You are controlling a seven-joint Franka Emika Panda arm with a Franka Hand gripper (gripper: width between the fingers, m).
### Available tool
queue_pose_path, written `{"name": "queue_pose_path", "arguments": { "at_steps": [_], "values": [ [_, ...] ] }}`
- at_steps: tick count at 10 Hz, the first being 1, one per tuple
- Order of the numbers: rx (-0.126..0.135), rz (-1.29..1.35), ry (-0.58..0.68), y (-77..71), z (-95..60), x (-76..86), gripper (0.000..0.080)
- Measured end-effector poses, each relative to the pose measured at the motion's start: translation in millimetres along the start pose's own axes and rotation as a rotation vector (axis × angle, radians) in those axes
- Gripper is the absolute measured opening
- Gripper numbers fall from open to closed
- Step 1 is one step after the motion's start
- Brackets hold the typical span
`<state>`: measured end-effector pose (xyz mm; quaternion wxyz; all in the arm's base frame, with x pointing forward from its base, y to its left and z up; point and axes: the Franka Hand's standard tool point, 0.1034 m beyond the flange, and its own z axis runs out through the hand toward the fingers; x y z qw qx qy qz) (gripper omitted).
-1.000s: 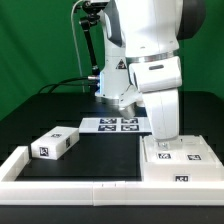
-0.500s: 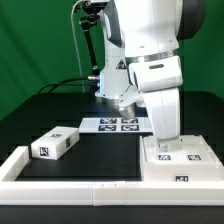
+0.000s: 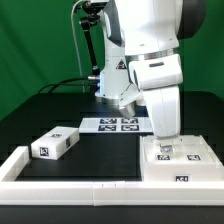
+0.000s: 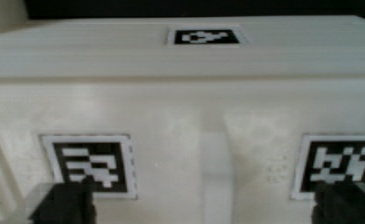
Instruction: Assemble cabinet
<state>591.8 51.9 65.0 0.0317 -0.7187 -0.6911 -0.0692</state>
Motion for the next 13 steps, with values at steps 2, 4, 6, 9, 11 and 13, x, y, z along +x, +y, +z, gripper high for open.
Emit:
{"name": "queue_pose_path", "arguments": {
  "at_steps": [2,4,6,9,11,13],
  "values": [
    [-0.042,0.031,-0.010,-8.7,-12.0,-3.2,0.0752],
    [-0.095,0.080,-0.014,-20.3,-22.3,-12.6,0.0797],
    [-0.194,0.194,-0.006,-41.0,-40.3,-21.1,0.0797],
    [-0.223,0.395,0.025,-85.1,-36.9,-18.4,0.0797],
    [-0.221,0.416,0.025,-83.3,-37.3,-18.9,0.0797],
    [-0.229,0.564,0.049,-83.2,-37.7,-19.9,0.0797]
  ]
}}
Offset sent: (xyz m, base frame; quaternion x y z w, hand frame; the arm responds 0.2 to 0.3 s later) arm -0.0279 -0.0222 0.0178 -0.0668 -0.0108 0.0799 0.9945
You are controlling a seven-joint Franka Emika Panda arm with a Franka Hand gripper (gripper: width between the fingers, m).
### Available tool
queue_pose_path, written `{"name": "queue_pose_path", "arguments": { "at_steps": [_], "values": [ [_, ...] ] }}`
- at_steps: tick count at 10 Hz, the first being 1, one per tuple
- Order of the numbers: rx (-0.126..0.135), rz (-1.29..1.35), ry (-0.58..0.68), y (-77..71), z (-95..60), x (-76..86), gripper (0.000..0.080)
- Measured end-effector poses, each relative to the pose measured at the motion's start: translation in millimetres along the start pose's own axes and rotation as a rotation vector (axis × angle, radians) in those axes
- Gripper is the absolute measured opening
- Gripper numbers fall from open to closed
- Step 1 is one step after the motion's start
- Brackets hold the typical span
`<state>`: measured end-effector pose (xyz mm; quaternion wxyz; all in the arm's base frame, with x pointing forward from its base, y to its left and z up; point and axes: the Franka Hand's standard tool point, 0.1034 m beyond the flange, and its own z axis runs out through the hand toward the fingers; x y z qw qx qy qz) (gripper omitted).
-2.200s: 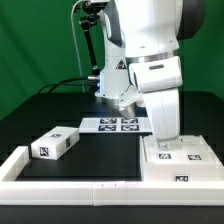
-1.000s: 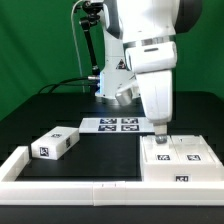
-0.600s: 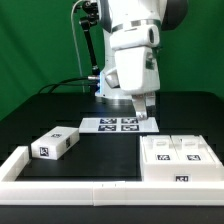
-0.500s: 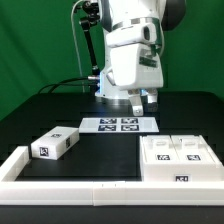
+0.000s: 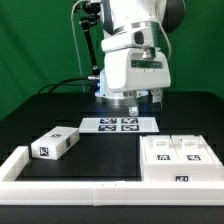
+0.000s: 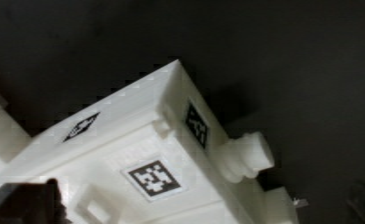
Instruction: Assemble cabinet
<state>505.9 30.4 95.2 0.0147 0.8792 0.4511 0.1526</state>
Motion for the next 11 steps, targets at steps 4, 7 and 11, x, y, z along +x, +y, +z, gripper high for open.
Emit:
{"name": "queue_pose_path", "arguments": {
  "at_steps": [4,7,11],
  "values": [
    [-0.011,0.509,0.034,-16.1,4.9,-11.3,0.0797],
    [-0.006,0.703,0.039,-18.0,4.2,-8.8,0.0797],
    [0.020,0.827,0.053,-36.2,16.7,11.1,0.0797]
  ]
}}
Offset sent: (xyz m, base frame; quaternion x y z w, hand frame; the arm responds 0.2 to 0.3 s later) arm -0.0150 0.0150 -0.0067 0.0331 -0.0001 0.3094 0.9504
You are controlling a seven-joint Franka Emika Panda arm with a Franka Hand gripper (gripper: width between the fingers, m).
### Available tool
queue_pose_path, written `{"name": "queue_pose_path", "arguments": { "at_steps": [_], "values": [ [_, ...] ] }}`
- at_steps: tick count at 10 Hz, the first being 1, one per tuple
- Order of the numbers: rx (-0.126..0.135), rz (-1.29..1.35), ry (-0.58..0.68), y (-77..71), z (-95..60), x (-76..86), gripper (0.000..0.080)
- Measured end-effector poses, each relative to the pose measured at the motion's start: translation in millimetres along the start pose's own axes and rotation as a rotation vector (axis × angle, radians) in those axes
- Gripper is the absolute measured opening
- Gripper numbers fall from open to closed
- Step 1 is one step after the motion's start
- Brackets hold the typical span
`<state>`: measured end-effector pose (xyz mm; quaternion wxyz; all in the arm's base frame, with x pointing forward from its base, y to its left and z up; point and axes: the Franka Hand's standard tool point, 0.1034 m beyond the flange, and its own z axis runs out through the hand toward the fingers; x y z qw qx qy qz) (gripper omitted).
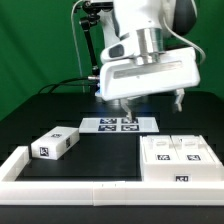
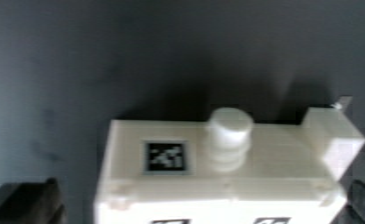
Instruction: Assemble cabinet
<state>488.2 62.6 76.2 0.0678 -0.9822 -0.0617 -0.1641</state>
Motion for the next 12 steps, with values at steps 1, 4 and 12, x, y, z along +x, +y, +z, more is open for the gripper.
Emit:
{"name": "queue_pose_path", "arguments": {
  "at_steps": [1,4,12],
  "values": [
    [0.015,-0.006,-0.002,-10.8,8.1,1.4,0.0797],
    [0.044,-0.003,0.007,-23.8,33.3,2.0,0.0797],
    [0.038,0.065,-0.084,-12.1,36.2,-2.0,0.0797]
  ]
}}
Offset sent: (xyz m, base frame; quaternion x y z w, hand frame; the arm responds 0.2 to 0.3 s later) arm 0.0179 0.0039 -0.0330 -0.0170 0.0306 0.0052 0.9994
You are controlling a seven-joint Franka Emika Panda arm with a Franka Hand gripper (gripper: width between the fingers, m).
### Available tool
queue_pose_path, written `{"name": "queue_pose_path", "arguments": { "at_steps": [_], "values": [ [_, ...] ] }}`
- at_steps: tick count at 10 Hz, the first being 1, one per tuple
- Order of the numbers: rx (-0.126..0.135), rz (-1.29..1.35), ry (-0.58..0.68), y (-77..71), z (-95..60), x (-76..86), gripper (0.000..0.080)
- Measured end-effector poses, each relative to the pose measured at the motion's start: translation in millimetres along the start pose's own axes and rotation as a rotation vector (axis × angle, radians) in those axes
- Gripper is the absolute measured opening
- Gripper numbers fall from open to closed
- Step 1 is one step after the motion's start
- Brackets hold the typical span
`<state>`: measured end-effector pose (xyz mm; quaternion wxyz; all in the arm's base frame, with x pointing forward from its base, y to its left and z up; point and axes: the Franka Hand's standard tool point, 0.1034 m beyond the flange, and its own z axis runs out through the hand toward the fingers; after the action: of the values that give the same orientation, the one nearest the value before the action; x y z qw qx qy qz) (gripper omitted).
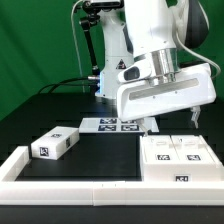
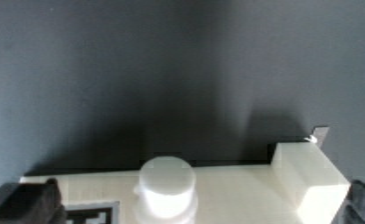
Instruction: Assemble cabinet
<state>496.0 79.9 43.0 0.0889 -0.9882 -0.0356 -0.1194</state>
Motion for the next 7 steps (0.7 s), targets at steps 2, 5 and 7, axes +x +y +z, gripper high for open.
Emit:
{"name": "queue_pose_path", "arguments": {
  "at_steps": [2,5,7],
  "values": [
    [0.003,0.037,-0.053,18.4,9.4,7.6,0.0797],
    [0.003,0.027,-0.055,21.9,8.8,9.5,0.0797],
    [0.002,0.017,-0.048,23.6,11.9,8.6,0.0797]
  ]
}}
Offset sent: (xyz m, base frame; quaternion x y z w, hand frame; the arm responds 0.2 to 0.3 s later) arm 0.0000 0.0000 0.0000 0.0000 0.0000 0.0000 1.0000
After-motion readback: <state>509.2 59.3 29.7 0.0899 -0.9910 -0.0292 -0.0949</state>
